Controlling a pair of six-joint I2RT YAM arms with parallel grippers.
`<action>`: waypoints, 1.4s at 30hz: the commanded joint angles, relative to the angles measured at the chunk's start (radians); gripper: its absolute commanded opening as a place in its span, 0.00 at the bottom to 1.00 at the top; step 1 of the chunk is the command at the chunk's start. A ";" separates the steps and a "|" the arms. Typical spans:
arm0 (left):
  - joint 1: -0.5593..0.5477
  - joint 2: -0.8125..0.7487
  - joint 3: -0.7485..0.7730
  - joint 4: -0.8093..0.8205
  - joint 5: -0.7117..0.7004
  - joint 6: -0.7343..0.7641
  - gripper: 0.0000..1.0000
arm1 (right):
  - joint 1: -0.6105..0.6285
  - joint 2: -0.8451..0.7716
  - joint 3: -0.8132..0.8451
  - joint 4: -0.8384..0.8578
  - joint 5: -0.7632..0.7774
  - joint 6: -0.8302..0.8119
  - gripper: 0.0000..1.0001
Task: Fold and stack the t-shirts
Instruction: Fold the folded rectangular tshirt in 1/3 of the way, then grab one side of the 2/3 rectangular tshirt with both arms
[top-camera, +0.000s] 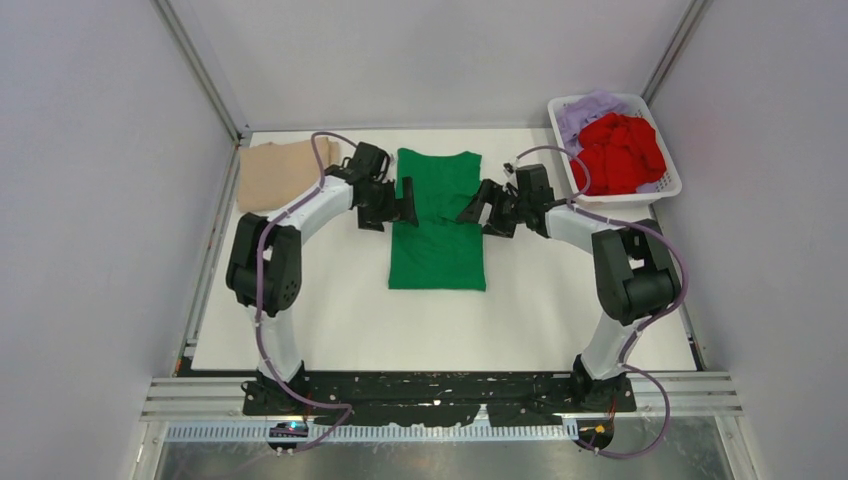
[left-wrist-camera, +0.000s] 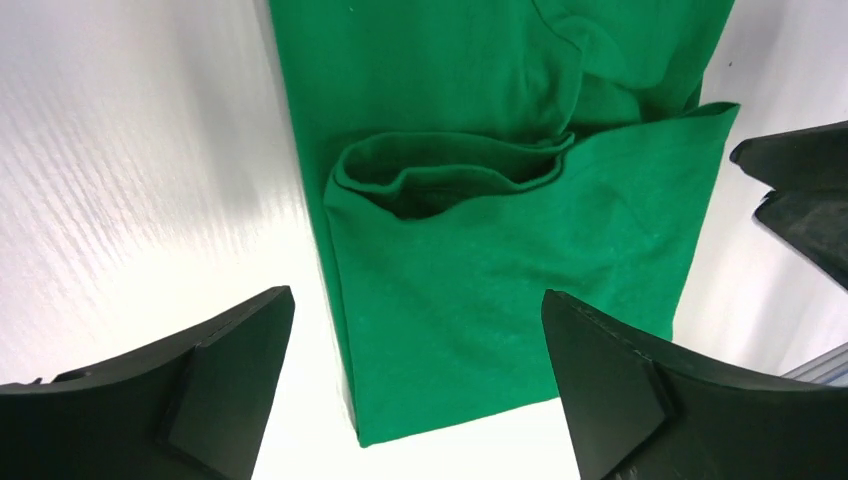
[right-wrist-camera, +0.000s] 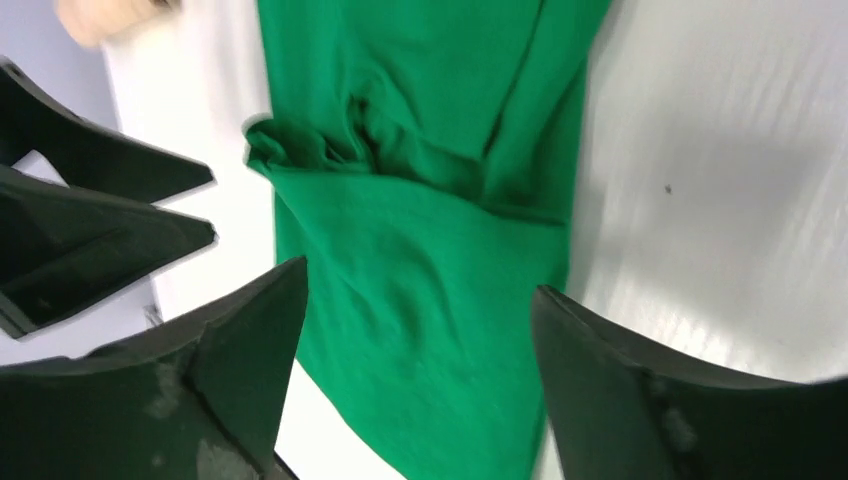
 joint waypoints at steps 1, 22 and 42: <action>0.033 -0.062 0.029 0.052 0.064 -0.010 1.00 | -0.017 -0.020 0.091 0.045 -0.012 -0.027 0.94; -0.002 -0.348 -0.599 0.291 0.127 -0.142 0.92 | 0.081 -0.440 -0.418 -0.039 0.104 -0.076 0.99; -0.039 -0.216 -0.615 0.332 0.109 -0.180 0.00 | 0.135 -0.278 -0.476 0.107 0.092 -0.033 0.43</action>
